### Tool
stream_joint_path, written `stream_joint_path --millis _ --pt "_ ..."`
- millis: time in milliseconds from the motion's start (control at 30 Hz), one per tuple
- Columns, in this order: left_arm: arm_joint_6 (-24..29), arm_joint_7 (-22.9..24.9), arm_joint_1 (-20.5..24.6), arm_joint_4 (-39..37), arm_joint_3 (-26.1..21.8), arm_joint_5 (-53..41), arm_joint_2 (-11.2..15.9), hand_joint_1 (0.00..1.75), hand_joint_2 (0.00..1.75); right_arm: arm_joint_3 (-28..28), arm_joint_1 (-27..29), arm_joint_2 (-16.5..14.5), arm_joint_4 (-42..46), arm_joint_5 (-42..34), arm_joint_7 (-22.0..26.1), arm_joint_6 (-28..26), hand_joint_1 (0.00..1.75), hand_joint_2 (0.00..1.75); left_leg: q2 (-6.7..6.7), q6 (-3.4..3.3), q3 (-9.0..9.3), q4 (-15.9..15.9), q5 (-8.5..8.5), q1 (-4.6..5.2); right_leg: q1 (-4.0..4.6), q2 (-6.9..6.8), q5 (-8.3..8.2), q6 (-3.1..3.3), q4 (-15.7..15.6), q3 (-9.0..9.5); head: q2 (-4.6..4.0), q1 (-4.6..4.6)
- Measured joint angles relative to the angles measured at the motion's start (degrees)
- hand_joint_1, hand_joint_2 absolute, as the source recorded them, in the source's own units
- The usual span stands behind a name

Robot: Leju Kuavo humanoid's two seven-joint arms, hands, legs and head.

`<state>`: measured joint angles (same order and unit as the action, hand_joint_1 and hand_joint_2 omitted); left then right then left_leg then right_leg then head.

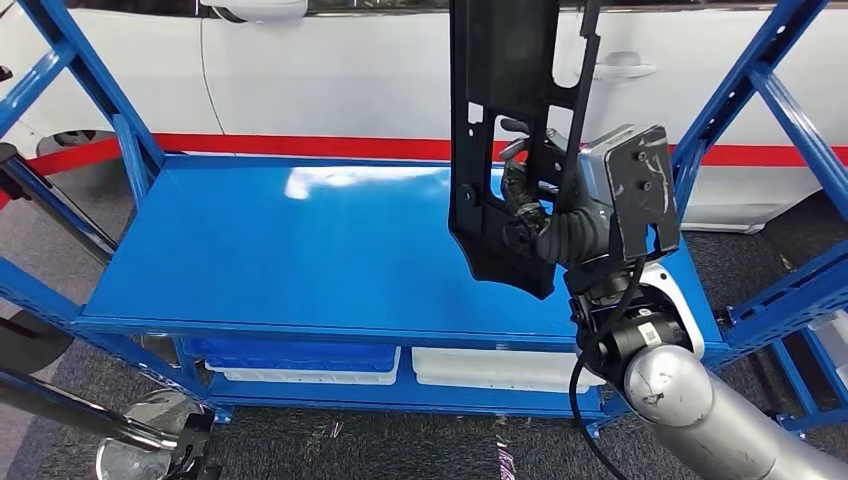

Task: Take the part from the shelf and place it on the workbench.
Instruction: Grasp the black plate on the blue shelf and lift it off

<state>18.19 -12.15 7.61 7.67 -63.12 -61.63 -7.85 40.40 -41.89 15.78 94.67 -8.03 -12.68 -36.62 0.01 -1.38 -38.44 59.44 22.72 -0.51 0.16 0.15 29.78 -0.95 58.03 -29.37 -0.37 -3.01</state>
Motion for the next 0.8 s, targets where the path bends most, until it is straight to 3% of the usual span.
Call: stream_joint_path --millis 100,167,233,300,333,367,433,467,500,567,600,633,667,700,733,800 --pt "0.4 0.1 0.0 0.0 0.0 -0.4 0.0 0.00 1.75 -0.2 0.1 0.1 0.4 0.8 -0.1 -0.6 1.75 1.75 0.00 0.80 0.05 -0.7 -1.07 -0.13 -0.01 -0.02 -1.30 0.57 0.1 -0.65 0.01 0.10" --pt "0.7 0.1 -0.1 0.0 0.0 -0.8 0.0 0.00 1.75 -0.2 0.1 0.2 1.0 1.3 -0.2 -0.9 1.75 1.75 -0.03 1.90 -1.07 5.1 3.05 -0.24 -0.29 -0.21 -4.08 1.58 -0.3 -3.49 0.02 0.02" --pt "0.7 0.1 0.0 0.0 0.0 -1.1 0.0 0.00 1.75 -0.2 0.1 0.3 1.4 1.3 -0.3 -0.8 1.75 1.75 -0.04 2.48 1.47 9.0 6.64 -0.33 -0.57 -0.33 -7.20 1.85 0.1 -7.71 0.01 -0.32" --pt "0.8 0.1 0.3 0.0 0.0 -1.3 0.0 0.00 1.75 -0.3 0.1 0.5 1.7 1.3 -0.3 -0.8 1.75 1.75 -0.15 2.14 7.42 3.1 6.85 -0.12 -0.47 -0.34 -8.61 1.24 0.9 -9.94 0.01 -0.32" --pt "0.8 0.1 0.3 0.0 0.0 -1.3 0.0 0.00 1.75 -0.3 0.1 0.5 1.8 1.3 -0.3 -0.8 1.75 1.75 -0.25 1.80 8.90 0.5 7.56 0.02 -0.41 -0.41 -9.06 0.95 1.1 -10.23 0.02 -0.33" --pt "0.8 0.1 0.4 0.0 0.0 -1.4 0.0 0.00 1.75 -0.4 0.0 0.6 2.0 1.3 -0.3 -0.8 1.75 1.75 -0.35 1.41 9.36 -0.7 7.99 0.20 -0.35 -0.46 -9.57 0.65 1.0 -10.37 0.02 -0.42" --pt "0.9 0.2 0.3 -0.1 0.0 -1.5 0.0 0.00 1.75 -0.4 0.0 0.8 2.1 1.4 -0.3 -0.8 1.75 1.75 -0.29 0.51 8.59 -0.9 7.10 0.08 -0.35 -0.43 -10.23 0.06 0.8 -10.52 0.02 -0.47" --pt "0.9 0.3 0.3 -0.1 0.0 -1.6 0.0 0.00 1.75 -0.4 0.0 1.0 2.2 1.5 -0.3 -0.9 1.75 1.75 -0.16 -0.01 8.18 -1.0 6.46 -0.04 -0.41 -0.34 -9.28 -0.22 1.3 -10.94 0.02 -0.43" --pt "0.9 0.3 0.3 -0.1 0.0 -1.7 0.0 0.00 1.75 -0.4 0.1 1.2 2.2 1.6 -0.4 -1.0 1.75 1.75 0.00 -0.51 7.61 -1.2 5.70 -0.21 -0.48 -0.27 -7.12 -0.46 3.0 -11.61 0.02 -0.26" --pt "0.9 0.5 0.4 -0.1 0.0 -1.9 0.0 0.00 1.75 -0.4 0.1 1.6 2.4 1.9 -0.5 -1.1 1.75 1.75 0.21 -1.09 6.03 -1.2 4.23 -0.28 -0.70 -0.22 -0.87 -0.86 9.6 -13.35 0.02 -0.07" --pt "0.9 0.6 0.4 -0.1 0.0 -2.1 0.0 0.00 1.75 -0.5 0.1 1.7 2.5 2.0 -0.5 -1.2 1.75 1.75 0.27 -1.15 5.11 -1.1 3.53 -0.27 -0.75 -0.21 1.37 -1.02 13.4 -13.98 0.02 -0.02" --pt "0.9 0.7 0.4 -0.1 0.0 -2.3 0.0 0.00 1.75 -0.5 0.2 1.9 2.5 2.0 -0.6 -1.2 1.75 1.75 0.30 -1.11 4.13 -1.0 2.87 -0.25 -0.77 -0.21 2.11 -1.12 16.3 -14.09 0.02 -0.02" --pt "0.9 0.8 0.4 -0.1 0.0 -2.4 0.0 0.00 1.75 -0.6 0.2 2.0 2.5 2.1 -0.7 -1.2 1.75 1.75 0.32 -1.04 3.10 -0.8 2.23 -0.24 -0.77 -0.21 1.50 -1.12 17.7 -13.43 0.01 -0.02" --pt "0.8 0.8 0.4 -0.1 0.0 -2.6 0.0 0.00 1.75 -0.6 0.2 2.1 2.5 2.2 -0.8 -1.2 1.75 1.75 0.32 -0.93 2.15 -0.6 1.64 -0.24 -0.76 -0.21 0.05 -1.03 17.0 -11.83 0.01 -0.02" --pt "0.8 0.8 0.4 -0.1 0.0 -2.7 0.0 0.00 1.75 -0.6 0.2 2.2 2.6 2.3 -0.9 -1.3 1.75 1.75 0.31 -0.77 1.27 -0.4 1.07 -0.24 -0.75 -0.20 -1.36 -0.85 14.5 -9.27 0.01 -0.03" --pt "0.8 0.8 0.4 -0.1 0.0 -2.8 -0.1 0.00 1.75 -0.6 0.0 2.3 2.8 2.8 -1.1 -1.4 1.75 1.75 0.26 -0.27 0.11 -0.2 0.06 -0.18 -0.54 -0.13 -1.22 -0.34 6.2 -2.81 0.02 -0.10"
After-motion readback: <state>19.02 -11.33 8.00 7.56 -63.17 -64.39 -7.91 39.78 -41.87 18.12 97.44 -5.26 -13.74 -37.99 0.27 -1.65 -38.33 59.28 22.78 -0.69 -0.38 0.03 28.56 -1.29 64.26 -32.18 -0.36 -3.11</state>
